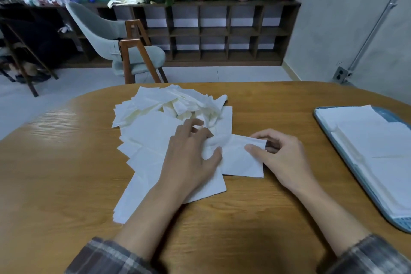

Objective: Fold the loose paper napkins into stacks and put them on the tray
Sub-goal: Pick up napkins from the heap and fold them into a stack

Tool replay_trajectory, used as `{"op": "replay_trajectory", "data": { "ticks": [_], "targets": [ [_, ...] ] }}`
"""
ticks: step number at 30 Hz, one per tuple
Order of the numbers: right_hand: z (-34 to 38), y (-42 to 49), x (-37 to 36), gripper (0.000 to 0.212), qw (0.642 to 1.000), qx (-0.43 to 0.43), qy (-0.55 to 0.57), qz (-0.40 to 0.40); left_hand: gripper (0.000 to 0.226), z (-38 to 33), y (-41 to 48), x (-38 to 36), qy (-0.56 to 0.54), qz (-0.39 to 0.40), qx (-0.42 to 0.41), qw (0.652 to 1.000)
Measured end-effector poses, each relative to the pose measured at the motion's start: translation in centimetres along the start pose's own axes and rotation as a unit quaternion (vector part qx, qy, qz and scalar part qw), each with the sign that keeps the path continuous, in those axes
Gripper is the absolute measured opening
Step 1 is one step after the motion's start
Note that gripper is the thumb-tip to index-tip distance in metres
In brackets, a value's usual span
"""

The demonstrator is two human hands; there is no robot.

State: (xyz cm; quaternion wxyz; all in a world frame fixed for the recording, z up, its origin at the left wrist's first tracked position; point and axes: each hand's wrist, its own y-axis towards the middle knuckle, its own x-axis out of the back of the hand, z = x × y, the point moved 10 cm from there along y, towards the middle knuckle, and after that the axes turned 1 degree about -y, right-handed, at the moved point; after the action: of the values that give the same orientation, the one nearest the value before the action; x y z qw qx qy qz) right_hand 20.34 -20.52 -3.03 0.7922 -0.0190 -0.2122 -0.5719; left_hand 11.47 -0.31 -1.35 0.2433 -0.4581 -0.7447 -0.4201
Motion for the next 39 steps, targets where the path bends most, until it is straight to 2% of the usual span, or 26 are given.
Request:
{"op": "replay_trajectory", "data": {
  "ticks": [4,8,11,14,16,20,23,28,30,32,34,35,39],
  "targets": [
    [0.9,0.0,2.0,0.007,0.999,0.027,0.002,-0.025,0.015,-0.9,0.0,0.5,-0.092,-0.007,-0.011,0.996],
    [0.7,-0.5,2.7,0.005,0.997,0.009,0.08,-0.012,0.003,-1.4,-0.2,0.2,-0.195,0.025,0.027,0.98],
    [0.5,-0.7,2.4,0.003,0.996,-0.009,0.084,0.007,0.016,-1.4,-0.4,-0.2,-0.24,0.043,0.052,0.968],
    [0.3,-0.7,2.5,0.002,0.995,-0.024,0.092,0.017,0.016,-1.1,-0.3,-0.7,-0.272,0.072,0.071,0.957],
    [0.0,-0.9,2.6,0.003,0.995,-0.029,0.09,0.014,0.012,-0.8,-0.2,-1.0,-0.258,0.083,0.072,0.96],
    [-0.1,-1.0,2.9,0.007,0.999,-0.006,-0.043,-0.025,0.011,-0.7,-0.8,-1.6,-0.164,0.086,0.053,0.981],
    [0.6,-1.0,3.5,0.005,0.999,0.012,-0.016,-0.047,0.021,-1.1,-0.8,-1.4,-0.118,0.071,0.014,0.99],
    [1.3,-0.9,2.9,0.002,0.996,0.013,0.085,-0.015,0.034,-2.2,-0.5,0.1,-0.112,0.003,-0.049,0.993],
    [1.6,-1.0,2.6,0.016,0.993,0.011,0.117,-0.006,0.027,-2.5,-0.4,0.6,-0.166,-0.014,-0.051,0.985],
    [2.0,-1.2,1.9,0.041,0.984,0.01,0.177,0.026,0.018,-1.7,-0.2,0.5,-0.24,-0.014,-0.003,0.971],
    [2.4,-1.3,1.4,0.054,0.979,0.024,0.196,0.056,0.016,-1.0,-0.1,0.0,-0.29,-0.005,0.043,0.956],
    [2.7,-1.3,1.2,0.053,0.98,0.036,0.183,0.067,0.015,-0.8,-0.1,-0.3,-0.307,-0.001,0.056,0.95],
    [2.6,-1.3,0.7,0.022,0.987,0.05,0.13,0.084,0.011,-0.7,-0.1,-1.1,-0.352,-0.003,0.086,0.932]
  ]
}}
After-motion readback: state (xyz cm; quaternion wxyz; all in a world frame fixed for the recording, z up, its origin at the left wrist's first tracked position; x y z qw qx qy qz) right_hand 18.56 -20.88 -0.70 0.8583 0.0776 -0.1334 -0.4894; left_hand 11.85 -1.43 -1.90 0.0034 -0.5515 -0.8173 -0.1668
